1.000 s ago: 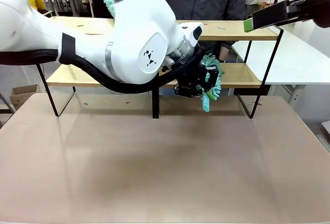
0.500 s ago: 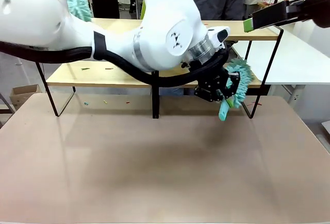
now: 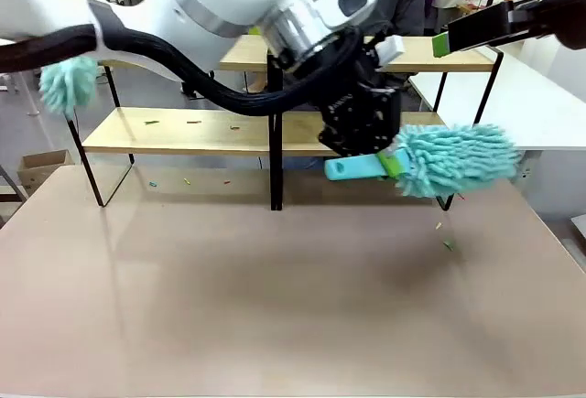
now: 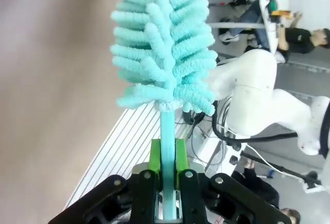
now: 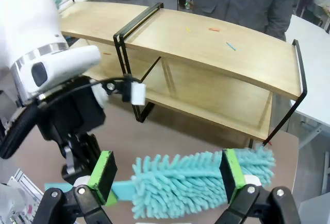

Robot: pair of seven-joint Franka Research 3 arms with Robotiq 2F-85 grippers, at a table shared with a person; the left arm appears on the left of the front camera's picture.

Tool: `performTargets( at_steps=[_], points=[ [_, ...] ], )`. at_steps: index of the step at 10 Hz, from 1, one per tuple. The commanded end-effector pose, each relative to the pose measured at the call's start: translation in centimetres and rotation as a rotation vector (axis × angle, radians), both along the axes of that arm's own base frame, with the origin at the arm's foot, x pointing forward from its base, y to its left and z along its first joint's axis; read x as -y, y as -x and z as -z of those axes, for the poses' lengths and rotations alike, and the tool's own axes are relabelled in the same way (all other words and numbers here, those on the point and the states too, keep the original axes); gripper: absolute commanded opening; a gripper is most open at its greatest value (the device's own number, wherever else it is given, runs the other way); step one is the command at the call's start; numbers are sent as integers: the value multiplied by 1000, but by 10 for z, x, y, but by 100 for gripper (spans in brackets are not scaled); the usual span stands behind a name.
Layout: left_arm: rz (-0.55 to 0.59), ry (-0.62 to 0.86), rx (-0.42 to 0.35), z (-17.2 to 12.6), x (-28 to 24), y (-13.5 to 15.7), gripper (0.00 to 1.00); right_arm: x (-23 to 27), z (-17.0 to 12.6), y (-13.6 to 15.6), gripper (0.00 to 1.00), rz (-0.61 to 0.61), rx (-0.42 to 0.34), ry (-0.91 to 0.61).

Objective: Clean the shelves.
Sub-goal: Clean a randomly selected level of the Shelf with the Duster.

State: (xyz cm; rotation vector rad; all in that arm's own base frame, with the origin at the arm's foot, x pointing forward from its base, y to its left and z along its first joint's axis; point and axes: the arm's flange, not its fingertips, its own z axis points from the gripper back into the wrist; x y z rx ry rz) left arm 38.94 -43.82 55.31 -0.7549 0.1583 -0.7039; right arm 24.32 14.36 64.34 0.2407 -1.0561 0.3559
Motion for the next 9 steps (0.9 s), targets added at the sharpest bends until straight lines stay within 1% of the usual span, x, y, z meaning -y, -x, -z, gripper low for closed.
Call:
performTargets(
  at_steps=[1, 3, 4, 6, 7, 9],
  points=[
    [-5, -10, 7, 11, -9, 13, 12, 0, -1, -1, 100, 1, 1, -2],
    [8, 7, 12, 4, -20, 22, 12, 0, -1, -1, 100, 1, 1, -2],
    [44, 21, -20, -4, -34, 28, 12, 0, -1, -1, 100, 1, 1, -2],
    [100, 33, -55, -13, -76, 44, 12, 0, -1, -1, 100, 1, 1, -2],
    [98, 56, -44, -9, -88, 54, 12, 0, -1, -1, 100, 1, 1, -2],
    [124, 76, -45, 2, -89, 63, 12, 0, -1, -1, 100, 1, 1, -2]
  ],
)
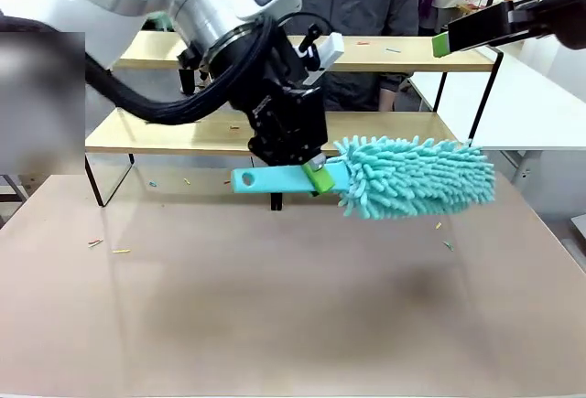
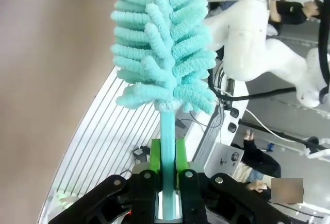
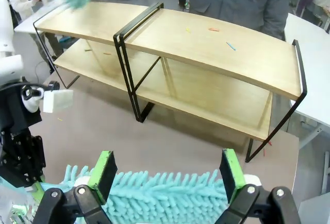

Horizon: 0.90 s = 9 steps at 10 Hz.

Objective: Clean the shelves.
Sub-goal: Clean a randomly selected level of the Shelf with the Duster.

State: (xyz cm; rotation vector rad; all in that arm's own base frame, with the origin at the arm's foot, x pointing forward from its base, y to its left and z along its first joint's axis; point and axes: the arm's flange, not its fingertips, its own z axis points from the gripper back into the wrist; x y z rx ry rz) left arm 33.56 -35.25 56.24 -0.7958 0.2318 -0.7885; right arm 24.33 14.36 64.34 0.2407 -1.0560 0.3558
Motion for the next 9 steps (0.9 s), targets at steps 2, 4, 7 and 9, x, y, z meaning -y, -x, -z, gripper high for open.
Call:
performTargets(
  at_steps=[2, 4, 7, 9],
  points=[
    [18, 63, 0, 11, -4, 11, 12, 0, -1, -1, 100, 1, 1, -2],
    [9, 72, 18, -2, -32, 14, 12, 0, -1, -1, 100, 1, 1, -2],
    [-200, 169, 73, -43, -164, 30, 12, 0, -1, -1, 100, 1, 1, -2],
    [-627, 396, 210, -74, -264, 50, 12, 0, -1, -1, 100, 1, 1, -2]
  ],
)
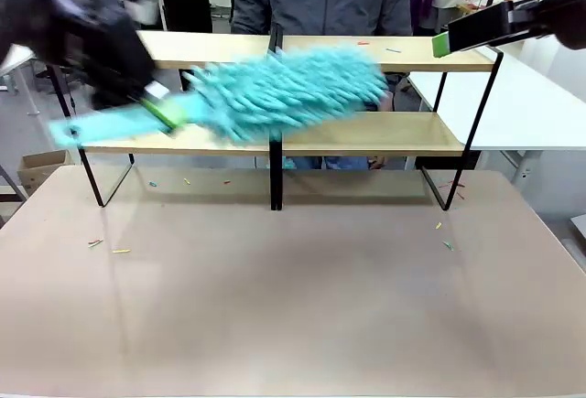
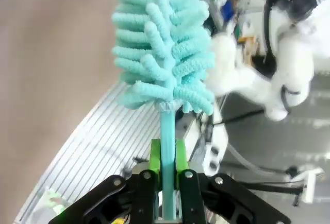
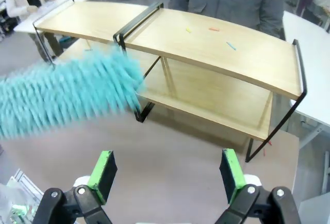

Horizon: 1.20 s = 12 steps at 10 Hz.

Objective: Clean the shelves.
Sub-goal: Clean a randomly selected level of the Shelf with the Duster.

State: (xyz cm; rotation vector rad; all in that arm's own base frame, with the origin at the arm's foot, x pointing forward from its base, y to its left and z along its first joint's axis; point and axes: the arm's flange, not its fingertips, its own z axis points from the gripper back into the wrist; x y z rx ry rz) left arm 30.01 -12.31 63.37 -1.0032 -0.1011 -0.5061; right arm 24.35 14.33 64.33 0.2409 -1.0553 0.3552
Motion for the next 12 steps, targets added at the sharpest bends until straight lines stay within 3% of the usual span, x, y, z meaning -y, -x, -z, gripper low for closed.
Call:
performTargets(
  at_steps=[1, 3, 4, 5, 7, 8, 9, 12],
  points=[
    [-535, 273, 155, -19, -88, 25, 12, -1, -1, -1, 100, 0, 1, -2],
    [-918, 506, 136, -31, -184, 45, 12, -1, -1, -1, 100, 0, 1, -2],
    [-1029, 619, 103, -23, -224, 50, 12, -1, -1, -1, 100, 0, 1, -2],
    [-1127, 692, 47, -9, -260, 50, 12, -1, -1, -1, 100, 0, 1, -2],
    [-1517, 880, -32, 39, -330, 52, 12, -1, -1, -1, 100, 0, 1, -2],
    [-1585, 958, -115, 56, -344, 50, 12, -1, -1, -1, 100, 0, 1, -2],
    [-1089, 530, -85, 27, -336, 66, 12, -1, -1, -1, 100, 0, 1, -2],
    [-1089, 530, -85, 27, -336, 66, 12, -1, -1, -1, 100, 0, 1, -2]
  ],
)
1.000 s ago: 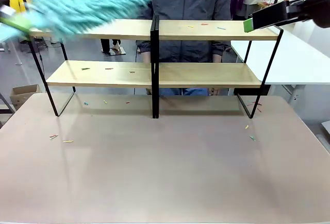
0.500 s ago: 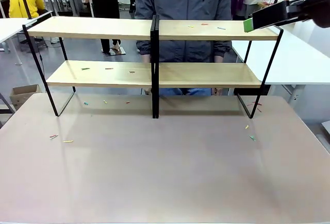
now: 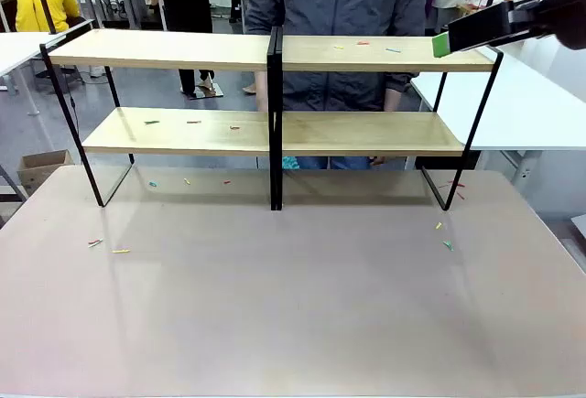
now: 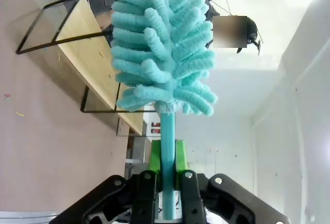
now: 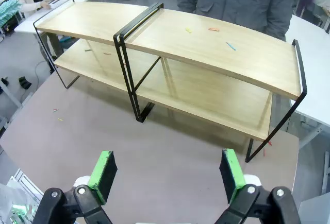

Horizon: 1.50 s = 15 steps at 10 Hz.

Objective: Clean the shelves.
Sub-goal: Clean another randomly selected level of the Shelf with the Duster.

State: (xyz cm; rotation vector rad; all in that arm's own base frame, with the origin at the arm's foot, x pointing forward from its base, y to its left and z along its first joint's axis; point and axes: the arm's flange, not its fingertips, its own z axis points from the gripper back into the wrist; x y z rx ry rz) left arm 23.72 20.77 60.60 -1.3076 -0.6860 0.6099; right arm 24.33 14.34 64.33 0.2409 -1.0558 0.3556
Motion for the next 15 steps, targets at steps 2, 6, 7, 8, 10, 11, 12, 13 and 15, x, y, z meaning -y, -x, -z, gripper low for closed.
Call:
performTargets(
  at_steps=[2, 6, 7, 8, 10, 11, 12, 13, 15],
  points=[
    [10, -9, 7, -1, -5, 3, 12, 0, -1, -1, 100, 0, 1, -2],
    [98, -78, 81, -11, 23, 22, 12, 0, -1, -1, 100, 0, 1, -2],
    [207, -156, 130, -12, 47, 39, 12, 0, -1, -1, 100, 0, 1, -2],
    [373, -213, 161, -6, 66, 60, 12, 0, -1, -1, 100, 0, 1, -2],
    [663, -441, 68, 21, 84, 68, 12, 0, -1, -1, 100, 0, 1, -2],
    [808, -530, 5, 39, 94, 67, 12, 0, -1, -1, 100, 0, 1, -2],
    [924, -663, -87, 59, 110, 66, 12, 0, -1, -1, 100, 0, 1, -2],
    [982, -795, -169, 84, 138, 65, 12, 0, -1, -1, 100, 0, 1, -2],
    [1100, -888, -263, 132, 201, 63, 12, 0, -1, -1, 100, 0, 1, -2]
  ],
)
